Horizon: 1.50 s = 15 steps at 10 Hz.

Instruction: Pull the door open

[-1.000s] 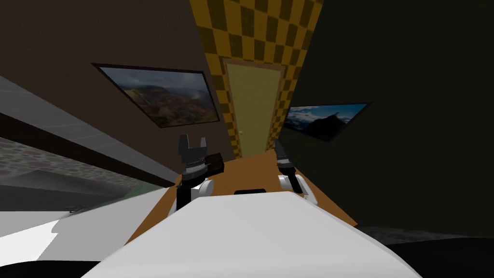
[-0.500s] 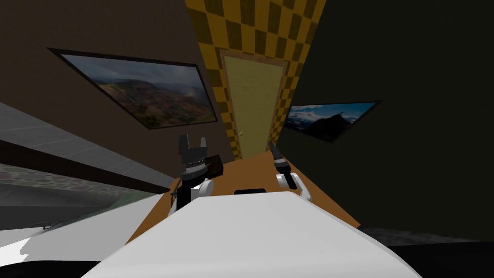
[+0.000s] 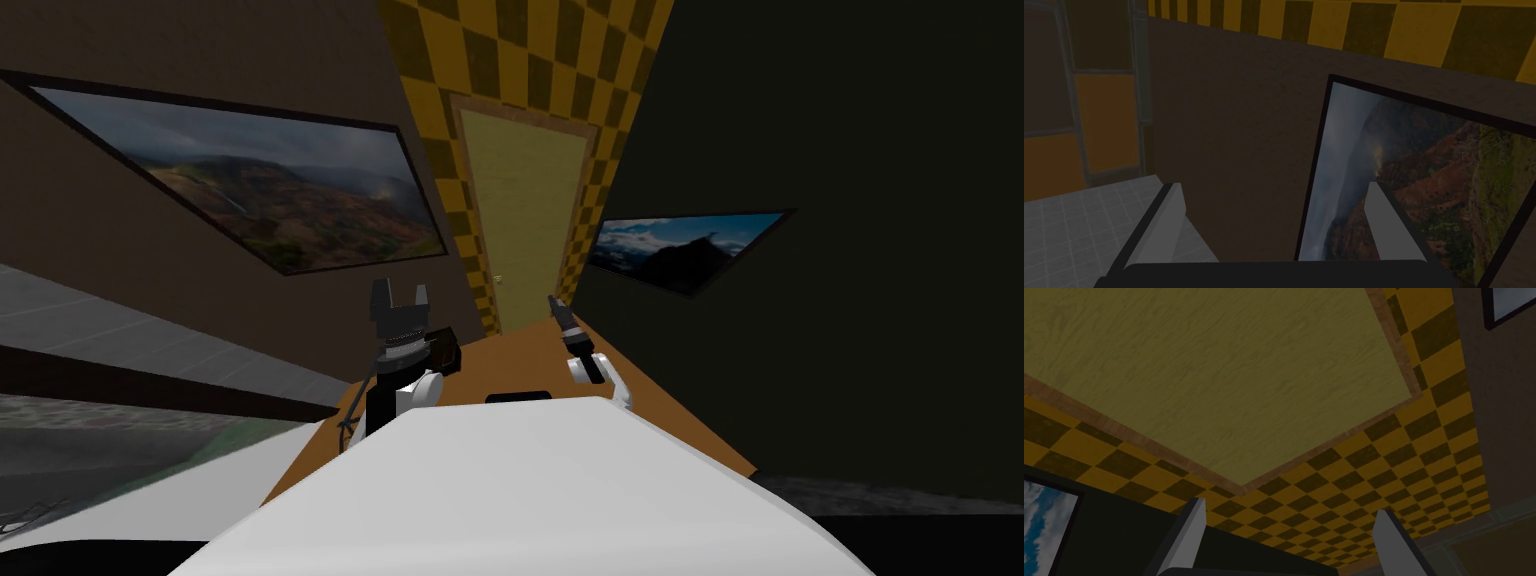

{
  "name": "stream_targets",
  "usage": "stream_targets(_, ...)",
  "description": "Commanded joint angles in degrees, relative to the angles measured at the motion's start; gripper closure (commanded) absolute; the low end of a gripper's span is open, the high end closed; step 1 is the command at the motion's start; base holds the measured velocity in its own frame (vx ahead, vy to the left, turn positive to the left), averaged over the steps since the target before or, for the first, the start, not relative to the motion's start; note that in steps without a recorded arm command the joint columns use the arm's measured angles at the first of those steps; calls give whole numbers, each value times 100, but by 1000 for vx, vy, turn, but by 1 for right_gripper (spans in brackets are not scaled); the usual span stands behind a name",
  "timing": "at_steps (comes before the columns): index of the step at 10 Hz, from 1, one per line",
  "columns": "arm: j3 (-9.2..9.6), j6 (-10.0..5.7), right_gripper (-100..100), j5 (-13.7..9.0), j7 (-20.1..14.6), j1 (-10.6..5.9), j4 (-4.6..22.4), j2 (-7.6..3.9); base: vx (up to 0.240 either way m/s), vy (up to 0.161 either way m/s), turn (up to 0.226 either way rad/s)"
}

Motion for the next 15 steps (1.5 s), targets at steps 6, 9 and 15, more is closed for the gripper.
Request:
stream_targets(6, 93, -36, -100, 578, 599, -419, 871, -73, 112, 84, -65)
stream_targets(9, 137, -46, -100, 858, 881, -646, 1303, -95, 126, 85, -63)
stream_targets(15, 211, -63, -100, 1325, 1351, -1024, 2023, -122, 101, 85, -53)
